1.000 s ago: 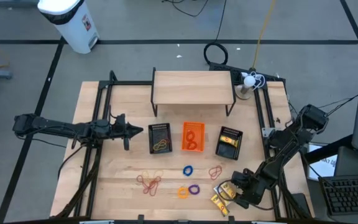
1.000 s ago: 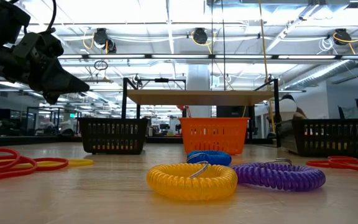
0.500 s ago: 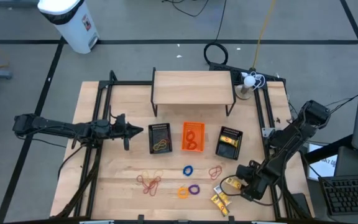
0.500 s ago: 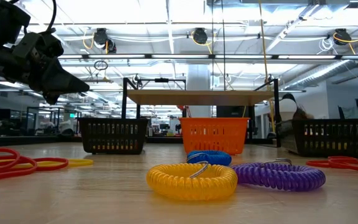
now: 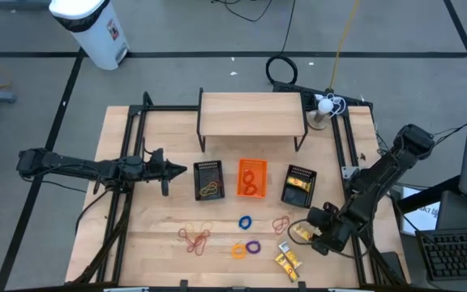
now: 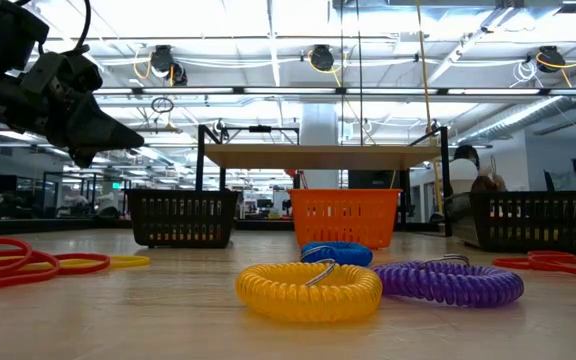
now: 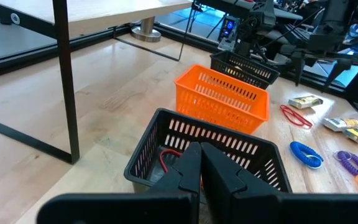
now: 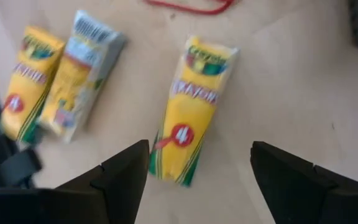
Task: Pick & Place Office Desk Supplies
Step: Put the crayon box into the right black bin
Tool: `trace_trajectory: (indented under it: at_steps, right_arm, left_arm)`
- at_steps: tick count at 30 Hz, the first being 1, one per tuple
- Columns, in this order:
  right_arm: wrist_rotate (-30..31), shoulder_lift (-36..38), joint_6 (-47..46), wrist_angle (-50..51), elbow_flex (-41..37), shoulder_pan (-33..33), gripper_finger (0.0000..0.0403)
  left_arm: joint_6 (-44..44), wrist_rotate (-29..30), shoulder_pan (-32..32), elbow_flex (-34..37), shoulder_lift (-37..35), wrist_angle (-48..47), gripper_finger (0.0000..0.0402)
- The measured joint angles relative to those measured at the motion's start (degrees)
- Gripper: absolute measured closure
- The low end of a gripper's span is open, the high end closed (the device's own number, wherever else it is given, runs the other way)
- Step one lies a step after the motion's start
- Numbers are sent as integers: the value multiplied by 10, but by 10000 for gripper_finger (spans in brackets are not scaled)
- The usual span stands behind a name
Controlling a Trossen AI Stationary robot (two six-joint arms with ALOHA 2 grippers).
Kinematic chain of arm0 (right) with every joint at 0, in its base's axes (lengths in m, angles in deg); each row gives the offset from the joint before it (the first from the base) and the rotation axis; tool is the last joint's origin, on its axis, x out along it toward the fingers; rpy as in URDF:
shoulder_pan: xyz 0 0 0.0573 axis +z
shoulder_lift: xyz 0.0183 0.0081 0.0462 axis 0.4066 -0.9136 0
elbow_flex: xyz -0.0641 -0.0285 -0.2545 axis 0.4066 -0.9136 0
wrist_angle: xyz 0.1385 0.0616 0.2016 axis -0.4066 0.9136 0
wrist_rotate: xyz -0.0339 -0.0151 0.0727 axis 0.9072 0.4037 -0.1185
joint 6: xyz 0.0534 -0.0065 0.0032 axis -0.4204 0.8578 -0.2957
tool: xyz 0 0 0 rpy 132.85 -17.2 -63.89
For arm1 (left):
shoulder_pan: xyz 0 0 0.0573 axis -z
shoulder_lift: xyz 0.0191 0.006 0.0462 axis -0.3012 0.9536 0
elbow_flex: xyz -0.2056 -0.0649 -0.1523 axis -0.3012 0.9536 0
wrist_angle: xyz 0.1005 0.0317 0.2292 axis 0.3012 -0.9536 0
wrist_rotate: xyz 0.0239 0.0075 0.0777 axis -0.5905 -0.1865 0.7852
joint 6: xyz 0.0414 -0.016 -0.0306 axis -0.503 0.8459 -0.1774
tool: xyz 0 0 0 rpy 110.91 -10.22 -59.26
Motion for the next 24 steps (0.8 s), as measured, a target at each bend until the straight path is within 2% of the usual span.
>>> trace_trajectory:
  at_steps: [6, 10, 13, 20, 24]
  right_arm:
    - [-45, -71, 28, 1, 46, -16, 133]
    - [-45, -124, 41, 43, 95, -16, 133]
    - [-45, -148, 40, 57, 101, -16, 133]
    - [-44, -175, 31, 105, 102, -20, 133]
    - [-42, -173, 69, 103, 98, -21, 133]
  left_arm:
    - [0, 0, 0, 0, 0, 0, 392]
    - [-7, 0, 0, 0, 0, 0, 391]
    - [-7, 0, 0, 0, 0, -1, 391]
    - [-7, 0, 0, 0, 0, -3, 391]
    - [-11, 0, 0, 0, 0, -3, 391]
